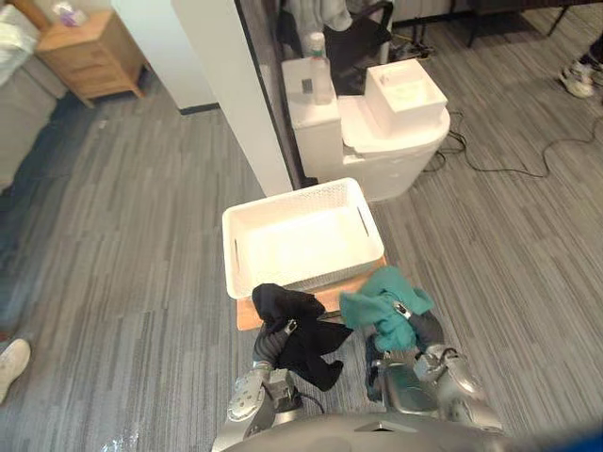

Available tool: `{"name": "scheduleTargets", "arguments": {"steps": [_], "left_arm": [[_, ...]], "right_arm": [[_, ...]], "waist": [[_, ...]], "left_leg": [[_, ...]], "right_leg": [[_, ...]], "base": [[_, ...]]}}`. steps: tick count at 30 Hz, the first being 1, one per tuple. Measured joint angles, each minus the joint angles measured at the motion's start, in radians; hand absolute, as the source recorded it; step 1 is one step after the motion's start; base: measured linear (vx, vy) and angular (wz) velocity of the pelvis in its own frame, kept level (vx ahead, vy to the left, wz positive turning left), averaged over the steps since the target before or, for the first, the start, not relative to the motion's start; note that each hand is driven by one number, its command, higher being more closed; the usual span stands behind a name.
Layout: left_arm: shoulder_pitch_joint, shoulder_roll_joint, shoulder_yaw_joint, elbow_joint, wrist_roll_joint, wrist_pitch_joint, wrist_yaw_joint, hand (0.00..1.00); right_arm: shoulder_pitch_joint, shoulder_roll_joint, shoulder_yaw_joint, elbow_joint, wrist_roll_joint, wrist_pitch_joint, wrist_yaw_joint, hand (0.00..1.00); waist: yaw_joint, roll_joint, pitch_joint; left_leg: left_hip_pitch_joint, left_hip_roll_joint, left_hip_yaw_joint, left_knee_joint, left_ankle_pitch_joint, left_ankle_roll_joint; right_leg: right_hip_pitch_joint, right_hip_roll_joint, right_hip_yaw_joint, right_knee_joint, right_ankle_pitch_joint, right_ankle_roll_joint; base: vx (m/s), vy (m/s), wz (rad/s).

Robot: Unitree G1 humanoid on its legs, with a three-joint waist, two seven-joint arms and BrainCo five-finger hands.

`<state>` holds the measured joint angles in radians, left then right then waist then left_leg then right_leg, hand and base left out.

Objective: Tidy the bed and pick cloth on bed and put in laundry

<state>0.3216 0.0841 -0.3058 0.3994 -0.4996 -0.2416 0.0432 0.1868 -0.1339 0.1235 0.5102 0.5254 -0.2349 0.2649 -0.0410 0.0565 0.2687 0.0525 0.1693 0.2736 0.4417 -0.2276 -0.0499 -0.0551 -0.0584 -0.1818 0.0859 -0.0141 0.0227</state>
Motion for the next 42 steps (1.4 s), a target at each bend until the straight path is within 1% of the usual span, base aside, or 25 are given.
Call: {"name": "scheduleTargets", "arguments": {"steps": [1,2,3,4,6,8,9,10,12,15,17,18,19,21,22,24,25,27,30,32,33,35,37,39,42], "left_arm": [[0.004,0.000,0.000,0.000,0.000,0.000,-0.004,1.00],[0.012,0.001,0.002,0.000,0.000,0.000,-0.010,1.00],[0.015,0.000,0.001,-0.001,0.000,0.000,-0.017,1.00],[0.017,0.005,0.002,0.000,0.000,0.001,-0.020,1.00],[0.015,0.010,0.003,0.000,0.000,0.002,-0.023,1.00],[-0.001,0.014,0.002,0.000,0.000,0.013,-0.022,1.00],[-0.005,0.016,0.001,0.000,0.000,0.018,-0.022,1.00],[-0.010,0.018,0.000,0.000,0.000,0.023,-0.021,1.00],[-0.022,0.024,-0.001,-0.001,0.000,0.034,-0.018,1.00],[-0.027,0.048,-0.011,-0.015,0.000,0.046,-0.010,1.00],[-0.024,0.062,-0.017,-0.024,0.000,0.070,0.000,1.00],[-0.023,0.068,-0.018,-0.025,-0.001,0.083,0.004,1.00],[-0.021,0.071,-0.019,-0.025,-0.001,0.085,0.007,1.00],[-0.017,0.090,-0.029,-0.025,-0.002,0.094,0.007,1.00],[-0.015,0.093,-0.029,-0.025,-0.003,0.099,0.008,1.00],[0.008,0.098,-0.034,-0.025,-0.014,0.108,0.009,1.00],[0.010,0.098,-0.038,-0.025,-0.022,0.109,0.009,1.00],[0.004,0.094,-0.043,-0.024,-0.033,0.110,0.012,1.00],[-0.025,0.091,-0.048,-0.024,-0.040,0.110,0.029,1.00],[-0.050,0.080,-0.047,-0.023,-0.044,0.110,0.036,1.00],[-0.055,0.079,-0.048,-0.023,-0.044,0.110,0.042,1.00],[-0.065,0.075,-0.047,-0.023,-0.051,0.110,0.051,1.00],[-0.067,0.075,-0.047,-0.022,-0.060,0.111,0.058,1.00],[-0.074,0.072,-0.046,-0.022,-0.061,0.122,0.087,1.00],[-0.079,0.059,-0.044,-0.017,-0.062,0.129,0.098,1.00]], "right_arm": [[0.007,0.000,-0.002,-0.001,0.000,0.000,-0.004,1.00],[0.009,0.000,-0.003,-0.004,0.000,0.004,-0.016,1.00],[0.013,-0.002,-0.006,-0.005,0.000,0.011,-0.025,1.00],[0.017,-0.002,-0.016,-0.003,-0.001,0.017,-0.035,1.00],[0.028,0.013,-0.031,-0.003,-0.001,0.020,-0.042,1.00],[0.054,0.023,-0.051,-0.003,-0.003,0.020,-0.057,1.00],[0.060,0.027,-0.062,-0.003,-0.011,0.018,-0.068,1.00],[0.075,0.039,-0.093,-0.003,-0.029,0.008,-0.099,1.00],[0.093,0.053,-0.143,-0.004,-0.041,-0.012,-0.145,1.00],[0.096,0.056,-0.240,-0.082,-0.057,-0.034,-0.192,1.00],[0.085,0.041,-0.319,-0.253,-0.081,-0.068,-0.195,1.00],[0.066,0.022,-0.349,-0.332,-0.092,-0.083,-0.188,1.00],[0.053,0.009,-0.357,-0.363,-0.098,-0.091,-0.185,1.00],[0.005,-0.051,-0.375,-0.443,-0.099,-0.105,-0.153,1.00],[-0.010,-0.067,-0.374,-0.464,-0.098,-0.105,-0.144,1.00],[-0.067,-0.123,-0.354,-0.554,-0.093,-0.100,-0.099,1.00],[-0.078,-0.135,-0.344,-0.576,-0.086,-0.097,-0.087,1.00],[-0.129,-0.169,-0.293,-0.644,-0.064,-0.074,-0.047,1.00],[-0.191,-0.182,-0.218,-0.686,-0.047,-0.032,-0.018,1.00],[-0.266,-0.188,-0.129,-0.693,-0.040,0.022,0.003,1.00],[-0.284,-0.187,-0.106,-0.695,-0.040,0.037,0.006,1.00],[-0.329,-0.183,-0.018,-0.717,-0.043,0.093,0.010,1.00],[-0.354,-0.174,0.049,-0.728,-0.051,0.121,0.013,1.00],[-0.392,-0.145,0.134,-0.726,-0.090,0.168,0.004,1.00],[-0.429,-0.125,0.209,-0.704,-0.122,0.203,-0.012,1.00]], "waist": [[0.001,0.003,-0.002],[-0.001,0.014,-0.009],[-0.002,0.029,-0.017],[-0.002,0.037,-0.032],[-0.006,0.023,-0.047],[-0.010,0.011,-0.053],[-0.017,0.010,-0.053],[-0.026,0.011,-0.058],[-0.029,0.011,-0.061],[-0.031,-0.004,-0.074],[-0.030,-0.018,-0.080],[-0.028,-0.029,-0.086],[-0.025,-0.035,-0.088],[-0.021,-0.065,-0.110],[-0.020,-0.073,-0.116],[-0.017,-0.094,-0.128],[-0.017,-0.097,-0.130],[-0.008,-0.101,-0.133],[-0.003,-0.097,-0.133],[0.013,-0.091,-0.136],[0.021,-0.088,-0.137],[0.040,-0.081,-0.137],[0.047,-0.080,-0.137],[0.050,-0.080,-0.137],[0.058,-0.079,-0.136]], "left_leg": [[-0.003,-0.010,0.011,-0.043,0.001,0.001],[-0.003,-0.018,0.028,-0.142,0.038,0.021],[-0.006,-0.010,0.038,-0.197,0.069,0.015],[0.007,-0.005,0.049,-0.218,0.060,0.003],[0.013,-0.017,0.059,-0.270,0.060,-0.004],[0.045,-0.039,0.073,-0.341,0.086,-0.005],[0.058,-0.045,0.073,-0.360,0.093,-0.005],[0.082,-0.053,0.072,-0.396,0.107,-0.006],[0.105,-0.056,0.072,-0.427,0.116,-0.010],[0.109,-0.059,0.071,-0.445,0.128,-0.016],[0.126,-0.062,0.070,-0.471,0.139,-0.016],[0.134,-0.063,0.068,-0.480,0.143,-0.016],[0.138,-0.064,0.068,-0.486,0.143,-0.016],[0.138,-0.065,0.066,-0.505,0.139,-0.020],[0.138,-0.065,0.066,-0.511,0.139,-0.016],[0.139,-0.065,0.068,-0.522,0.144,-0.012],[0.140,-0.066,0.068,-0.527,0.147,-0.012],[0.140,-0.066,0.066,-0.537,0.153,-0.013],[0.137,-0.068,0.045,-0.541,0.176,-0.010],[0.138,-0.068,0.043,-0.536,0.178,-0.010],[0.138,-0.069,0.043,-0.536,0.178,-0.010],[0.138,-0.069,0.041,-0.536,0.177,-0.010],[0.137,-0.069,0.041,-0.536,0.177,-0.010],[0.136,-0.072,0.041,-0.532,0.174,-0.009],[0.132,-0.075,0.041,-0.526,0.167,-0.006]], "right_leg": [[0.004,0.002,0.001,-0.006,0.002,0.003],[0.009,0.013,0.003,-0.009,0.004,0.004],[0.010,0.031,0.005,-0.009,0.003,0.003],[0.012,0.039,0.015,-0.016,0.007,0.005],[0.013,0.038,0.018,-0.047,0.035,0.005],[0.020,0.031,0.025,-0.072,0.052,-0.002],[0.027,0.029,0.023,-0.074,0.052,-0.002],[0.038,0.027,0.014,-0.075,0.049,-0.005],[0.049,0.027,0.005,-0.075,0.046,-0.010],[0.051,0.025,-0.003,-0.076,0.044,-0.011],[0.061,0.024,-0.008,-0.076,0.042,-0.008],[0.067,0.023,-0.010,-0.075,0.039,-0.005],[0.070,0.022,-0.010,-0.076,0.038,-0.004],[0.071,0.021,-0.012,-0.083,0.027,0.012],[0.071,0.021,-0.013,-0.087,0.027,0.016],[0.071,0.020,-0.016,-0.088,0.027,0.019],[0.071,0.020,-0.017,-0.088,0.028,0.019],[0.071,0.020,-0.020,-0.088,0.038,0.012],[0.076,0.016,-0.016,-0.083,0.039,0.012],[0.080,0.015,0.002,-0.082,0.039,0.012],[0.080,0.015,0.004,-0.082,0.039,0.012],[0.081,0.013,0.005,-0.082,0.039,0.013],[0.082,0.013,0.005,-0.084,0.039,0.013],[0.083,0.010,0.006,-0.085,0.039,0.014],[0.087,0.006,0.007,-0.092,0.040,0.015]], "base": [[0.13,0.016,-0.06],[0.10,0.047,-0.14],[0.10,0.064,-0.23],[0.13,0.094,-0.15],[0.14,0.094,-0.08],[0.12,0.095,-0.08],[0.11,0.073,0.09],[0.12,0.063,0.14],[0.11,0.047,0.09],[0.04,0.015,0.10],[-0.01,0.007,0.13],[-0.03,0.005,0.09],[-0.06,0.000,0.09],[-0.06,-0.011,0.10],[-0.04,-0.017,0.10],[-0.02,-0.014,0.08],[0.00,-0.004,0.08],[0.03,0.005,0.09],[0.05,0.022,0.24],[0.04,0.030,0.13],[0.02,0.016,0.03],[0.00,0.007,0.05],[0.00,0.000,0.02],[-0.02,-0.003,-0.01],[-0.03,-0.004,0.01]]}}
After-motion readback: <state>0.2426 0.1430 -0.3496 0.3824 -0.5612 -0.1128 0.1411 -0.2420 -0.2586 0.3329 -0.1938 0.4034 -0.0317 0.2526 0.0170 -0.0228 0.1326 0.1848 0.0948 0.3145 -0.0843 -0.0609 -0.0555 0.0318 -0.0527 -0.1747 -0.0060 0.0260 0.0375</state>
